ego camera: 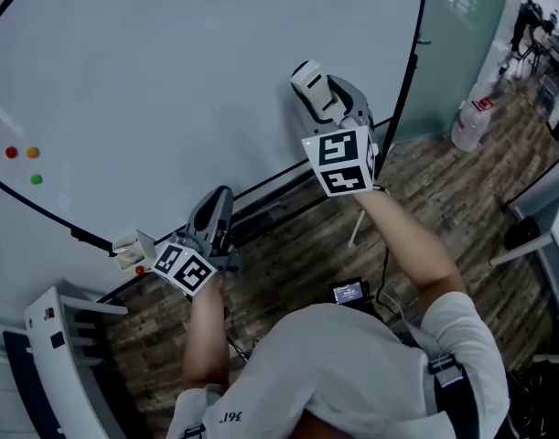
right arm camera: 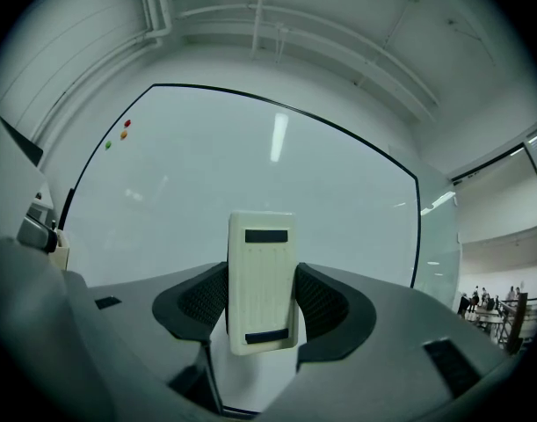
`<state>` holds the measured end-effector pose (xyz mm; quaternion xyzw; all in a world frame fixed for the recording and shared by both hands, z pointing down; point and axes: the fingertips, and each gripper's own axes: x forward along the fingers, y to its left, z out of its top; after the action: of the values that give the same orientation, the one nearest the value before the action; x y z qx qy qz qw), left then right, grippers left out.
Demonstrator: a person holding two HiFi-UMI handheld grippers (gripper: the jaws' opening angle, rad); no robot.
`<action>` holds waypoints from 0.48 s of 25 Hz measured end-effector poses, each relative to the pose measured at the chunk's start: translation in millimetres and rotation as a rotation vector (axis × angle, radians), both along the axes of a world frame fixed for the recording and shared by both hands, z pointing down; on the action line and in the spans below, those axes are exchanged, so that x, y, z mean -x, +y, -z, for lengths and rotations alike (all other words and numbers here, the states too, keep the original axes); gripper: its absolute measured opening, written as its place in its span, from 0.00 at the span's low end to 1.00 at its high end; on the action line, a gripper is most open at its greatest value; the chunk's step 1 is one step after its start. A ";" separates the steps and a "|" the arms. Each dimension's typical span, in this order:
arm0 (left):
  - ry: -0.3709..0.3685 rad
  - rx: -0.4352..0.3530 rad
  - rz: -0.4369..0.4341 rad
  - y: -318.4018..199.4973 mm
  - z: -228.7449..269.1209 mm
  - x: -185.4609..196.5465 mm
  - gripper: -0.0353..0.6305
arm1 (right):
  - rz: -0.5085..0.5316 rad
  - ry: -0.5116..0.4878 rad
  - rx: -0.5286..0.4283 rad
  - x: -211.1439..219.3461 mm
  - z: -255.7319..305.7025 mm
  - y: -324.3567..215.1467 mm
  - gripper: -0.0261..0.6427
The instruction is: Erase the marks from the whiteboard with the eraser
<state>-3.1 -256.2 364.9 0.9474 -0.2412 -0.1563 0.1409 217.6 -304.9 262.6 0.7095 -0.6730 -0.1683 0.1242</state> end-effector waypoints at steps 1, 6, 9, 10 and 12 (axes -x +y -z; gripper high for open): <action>-0.001 -0.001 0.003 0.9 -0.5 1.9 0.07 | 0.004 0.003 0.000 2.0 -1.0 2.5 0.42; 0.009 -0.004 0.014 7.7 -3.4 10.9 0.07 | 0.041 -0.024 0.016 11.2 -16.5 11.9 0.42; 0.010 -0.003 0.021 12.0 -6.5 15.4 0.07 | 0.052 -0.044 0.026 12.5 -24.9 17.5 0.42; 0.011 0.000 0.023 13.1 -7.8 16.6 0.07 | 0.056 -0.050 0.029 12.8 -27.7 19.1 0.42; 0.017 0.009 0.023 15.5 -10.8 17.4 0.07 | 0.064 -0.061 0.038 13.1 -33.9 22.3 0.42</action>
<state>-20.5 -240.7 375.7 0.9425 -0.2518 -0.1647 0.1454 204.5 -282.6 296.5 0.6897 -0.7020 -0.1377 0.1118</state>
